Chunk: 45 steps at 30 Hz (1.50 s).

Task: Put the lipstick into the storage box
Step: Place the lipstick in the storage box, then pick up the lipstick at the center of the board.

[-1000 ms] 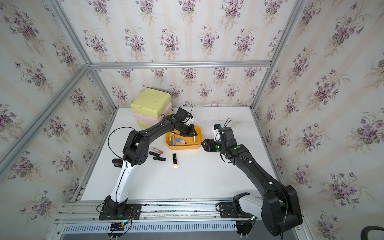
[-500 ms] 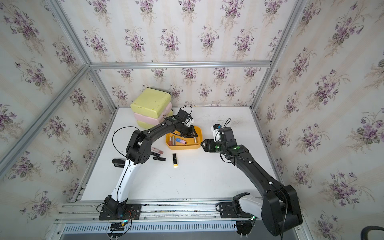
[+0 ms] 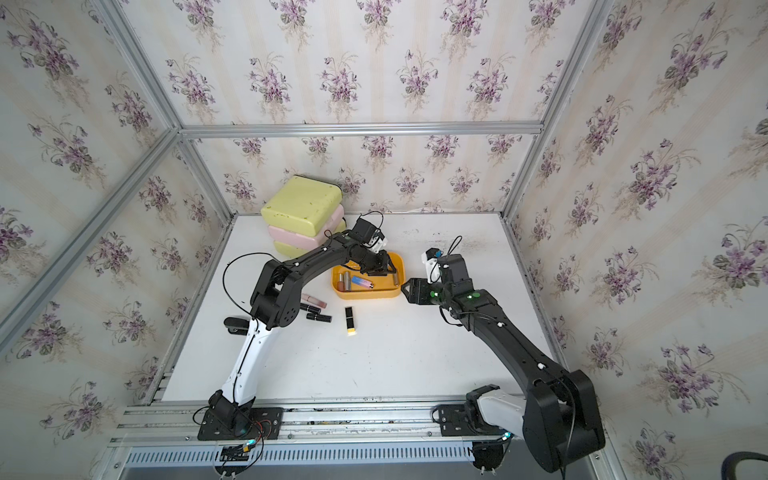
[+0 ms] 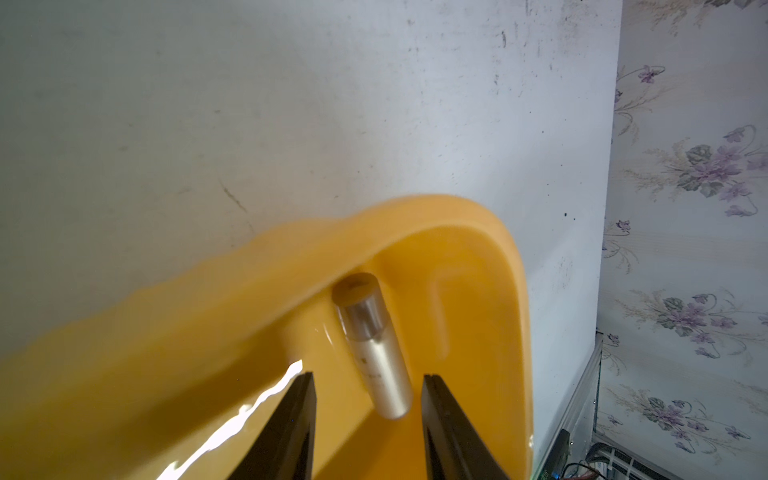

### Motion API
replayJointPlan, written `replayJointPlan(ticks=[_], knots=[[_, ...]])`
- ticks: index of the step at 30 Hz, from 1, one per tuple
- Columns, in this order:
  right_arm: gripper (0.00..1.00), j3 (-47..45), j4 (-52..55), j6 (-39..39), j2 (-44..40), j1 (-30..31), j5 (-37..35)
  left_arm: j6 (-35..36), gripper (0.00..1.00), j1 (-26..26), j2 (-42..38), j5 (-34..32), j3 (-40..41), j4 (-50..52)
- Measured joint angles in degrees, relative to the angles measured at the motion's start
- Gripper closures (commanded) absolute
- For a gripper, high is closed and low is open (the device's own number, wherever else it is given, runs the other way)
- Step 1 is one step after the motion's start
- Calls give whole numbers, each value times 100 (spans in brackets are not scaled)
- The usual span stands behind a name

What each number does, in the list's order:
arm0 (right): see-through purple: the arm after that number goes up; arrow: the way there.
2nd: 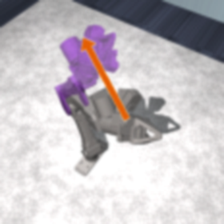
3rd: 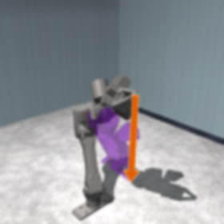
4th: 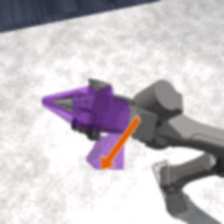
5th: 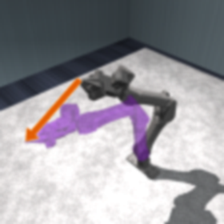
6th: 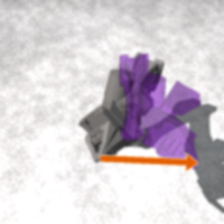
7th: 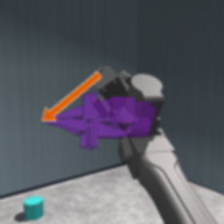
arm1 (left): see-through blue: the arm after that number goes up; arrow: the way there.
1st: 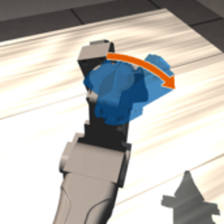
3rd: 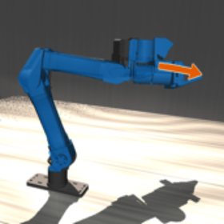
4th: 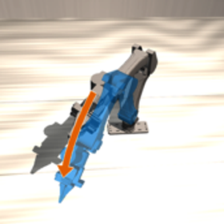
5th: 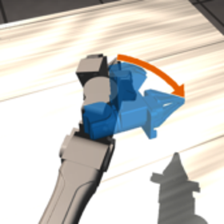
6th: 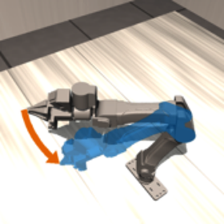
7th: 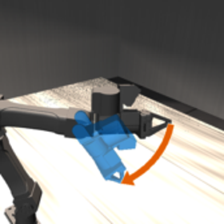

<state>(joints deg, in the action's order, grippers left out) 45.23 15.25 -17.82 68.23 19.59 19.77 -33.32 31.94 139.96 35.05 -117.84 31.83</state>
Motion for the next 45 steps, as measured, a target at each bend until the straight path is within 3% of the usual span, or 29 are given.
replayJointPlan(ticks=[10, 17, 19, 25, 37, 39, 43, 45], knots=[[28, 66, 2, -146, -184, 109, 175, 293, 50, -7, -1648, 22, 1292, -295], [28, 208, 28, -293, -55, 881, 33, 483, 46, -83, -3340, -142, 2922, -647], [28, 267, 42, -328, 72, 1204, -96, 546, 40, -129, -3895, -219, 3440, -719], [29, 590, 81, -468, 678, 2149, -505, 695, 20, -393, -5512, -492, 4710, -758], [29, 1635, 376, -660, 2341, 3276, -1497, 743, 17, -1648, -8153, -828, 6677, -439], [30, 1805, 444, -697, 2621, 3399, -1626, 789, 12, -1746, -8531, -931, 6909, -396], [30, 2065, 577, -765, 3071, 3499, -1784, 809, 10, -1829, -9001, -1196, 7143, -251], [31, 2177, 610, -769, 3270, 3541, -1888, 850, 2, -1873, -9073, -1353, 7193, -138]])
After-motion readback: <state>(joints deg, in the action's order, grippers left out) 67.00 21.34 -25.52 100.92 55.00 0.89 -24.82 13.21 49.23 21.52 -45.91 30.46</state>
